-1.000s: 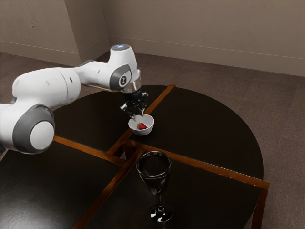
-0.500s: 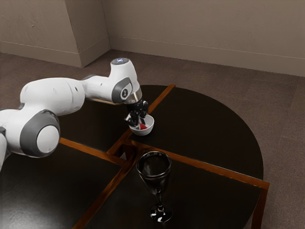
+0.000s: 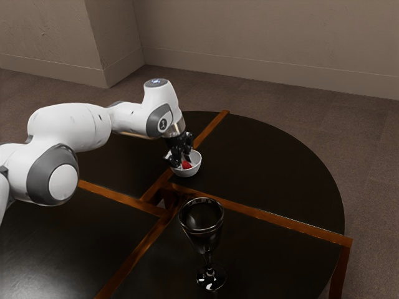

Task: Take strawberry from the bowl

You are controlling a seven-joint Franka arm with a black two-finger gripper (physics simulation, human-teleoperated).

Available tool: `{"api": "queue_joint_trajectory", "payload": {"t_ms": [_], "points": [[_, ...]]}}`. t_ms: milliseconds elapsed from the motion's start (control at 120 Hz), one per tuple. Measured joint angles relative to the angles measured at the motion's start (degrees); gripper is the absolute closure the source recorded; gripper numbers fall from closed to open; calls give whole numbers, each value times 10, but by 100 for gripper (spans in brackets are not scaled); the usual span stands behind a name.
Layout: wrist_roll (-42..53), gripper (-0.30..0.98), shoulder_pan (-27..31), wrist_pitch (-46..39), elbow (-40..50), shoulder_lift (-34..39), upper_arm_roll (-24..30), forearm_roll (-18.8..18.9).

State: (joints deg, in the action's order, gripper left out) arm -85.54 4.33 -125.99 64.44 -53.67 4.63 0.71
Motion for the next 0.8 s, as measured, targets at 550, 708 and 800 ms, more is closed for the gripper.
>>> {"api": "queue_joint_trajectory", "payload": {"t_ms": [550, 708, 800], "points": [[-33, 66, -131, 24, 112, 140, -29, -6], [-40, 50, -147, 19, 109, 105, -26, -14], [-36, 33, -138, 65, 106, 151, -9, -13]]}}
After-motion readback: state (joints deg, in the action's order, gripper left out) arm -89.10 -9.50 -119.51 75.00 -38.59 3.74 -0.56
